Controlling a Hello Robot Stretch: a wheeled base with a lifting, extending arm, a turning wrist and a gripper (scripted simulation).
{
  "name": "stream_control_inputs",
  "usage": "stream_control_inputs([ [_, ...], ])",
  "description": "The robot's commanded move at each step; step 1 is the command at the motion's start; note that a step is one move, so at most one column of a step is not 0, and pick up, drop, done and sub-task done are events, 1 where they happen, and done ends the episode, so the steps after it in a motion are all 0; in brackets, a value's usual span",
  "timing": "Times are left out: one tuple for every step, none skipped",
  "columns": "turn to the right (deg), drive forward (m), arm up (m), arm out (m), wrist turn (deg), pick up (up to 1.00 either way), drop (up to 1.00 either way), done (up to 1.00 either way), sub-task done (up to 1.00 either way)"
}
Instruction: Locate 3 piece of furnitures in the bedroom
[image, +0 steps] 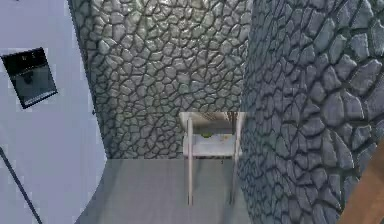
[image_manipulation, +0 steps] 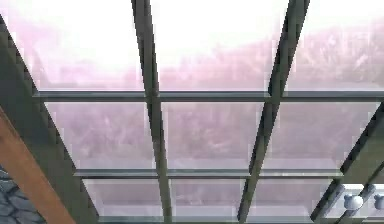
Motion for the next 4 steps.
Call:
stream_control_inputs([
  [-45.0,0.0,0.0,0.0,0.0,0.0,0.0,0.0,0.0],
  [-45.0,0.0,0.0,0.0,0.0,0.0,0.0,0.0,0.0],
  [0.0,0.05,0.0,0.0,0.0,0.0,0.0,0.0,0.0],
  [-27.0,0.0,0.0,0.0,0.0,0.0,0.0,0.0,0.0],
])
